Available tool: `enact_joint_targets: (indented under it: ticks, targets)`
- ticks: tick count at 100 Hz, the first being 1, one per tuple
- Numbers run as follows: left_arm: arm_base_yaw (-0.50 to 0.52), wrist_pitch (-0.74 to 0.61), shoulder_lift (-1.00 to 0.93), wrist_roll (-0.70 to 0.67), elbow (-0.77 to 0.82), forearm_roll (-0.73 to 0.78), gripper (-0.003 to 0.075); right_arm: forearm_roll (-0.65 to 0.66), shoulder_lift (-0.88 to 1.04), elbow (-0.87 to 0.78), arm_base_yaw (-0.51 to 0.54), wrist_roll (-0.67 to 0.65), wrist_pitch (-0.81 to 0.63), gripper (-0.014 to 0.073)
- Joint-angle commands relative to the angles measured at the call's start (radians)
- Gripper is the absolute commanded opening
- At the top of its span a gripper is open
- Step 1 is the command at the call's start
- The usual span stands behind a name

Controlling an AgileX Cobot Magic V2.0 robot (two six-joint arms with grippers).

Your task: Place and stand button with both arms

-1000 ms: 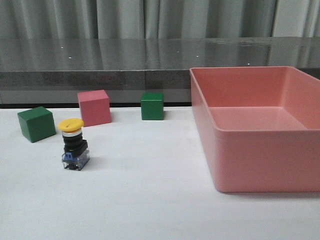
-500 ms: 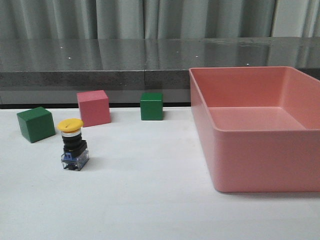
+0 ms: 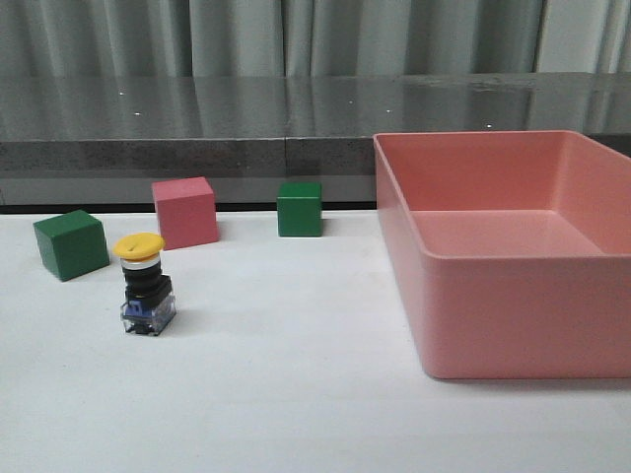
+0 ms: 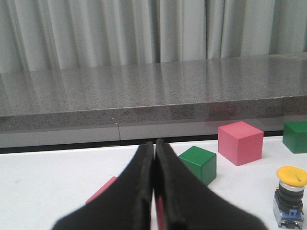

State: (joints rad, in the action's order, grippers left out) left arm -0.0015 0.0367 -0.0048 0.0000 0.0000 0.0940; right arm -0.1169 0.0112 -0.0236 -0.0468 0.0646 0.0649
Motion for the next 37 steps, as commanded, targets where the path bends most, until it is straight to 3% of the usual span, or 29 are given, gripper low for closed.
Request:
enact_joint_targets:
  ticks: [1,37]
  targets:
    - [-0.001,-0.082,-0.031,-0.012,0.044,-0.01,-0.002,-0.004,0.015,0.011,0.005,-0.002,-0.085,-0.0061]
    - [-0.001,-0.082,-0.031,-0.012,0.044,-0.01,-0.002,-0.004,0.015,0.011,0.005,-0.002,-0.077,-0.0061]
